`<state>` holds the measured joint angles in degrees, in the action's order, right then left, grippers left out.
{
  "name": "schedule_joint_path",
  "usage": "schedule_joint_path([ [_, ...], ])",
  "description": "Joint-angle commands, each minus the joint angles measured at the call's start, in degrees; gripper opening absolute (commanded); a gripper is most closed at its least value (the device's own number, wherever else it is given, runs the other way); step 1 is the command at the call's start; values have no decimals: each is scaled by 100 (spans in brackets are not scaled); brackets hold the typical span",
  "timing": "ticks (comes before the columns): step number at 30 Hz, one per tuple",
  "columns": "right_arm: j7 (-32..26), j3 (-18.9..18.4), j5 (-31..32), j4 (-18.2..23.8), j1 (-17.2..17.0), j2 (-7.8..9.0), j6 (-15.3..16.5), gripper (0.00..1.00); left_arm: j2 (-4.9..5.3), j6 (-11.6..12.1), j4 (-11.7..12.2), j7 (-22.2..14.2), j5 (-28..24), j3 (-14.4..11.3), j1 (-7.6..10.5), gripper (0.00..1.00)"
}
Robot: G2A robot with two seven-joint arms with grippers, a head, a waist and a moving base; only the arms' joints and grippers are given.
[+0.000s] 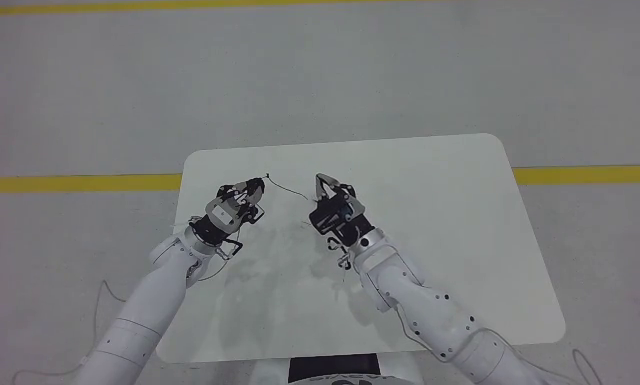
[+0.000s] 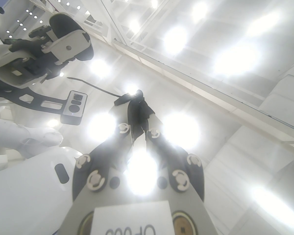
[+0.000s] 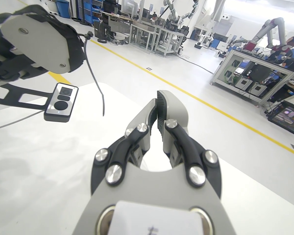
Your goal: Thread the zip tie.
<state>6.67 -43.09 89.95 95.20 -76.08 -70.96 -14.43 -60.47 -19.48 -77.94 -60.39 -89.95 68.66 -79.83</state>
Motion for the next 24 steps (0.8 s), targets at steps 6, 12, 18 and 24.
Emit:
schedule_joint_path([
  [6, -78, -80, 0, 64, -54, 9, -1, 100, 0, 0, 0, 0, 0, 0, 0, 0],
  [12, -78, -80, 0, 64, -54, 9, -1, 100, 0, 0, 0, 0, 0, 0, 0, 0],
  [18, -19, -188, -175, 106, -109, 7, 28, 100, -2, 23, -22, 61, 10, 0, 0, 0],
  [24, 345, -733, -790, 377, -369, 85, 691, 100, 29, 3, -229, 76, 92, 213, -77, 0],
])
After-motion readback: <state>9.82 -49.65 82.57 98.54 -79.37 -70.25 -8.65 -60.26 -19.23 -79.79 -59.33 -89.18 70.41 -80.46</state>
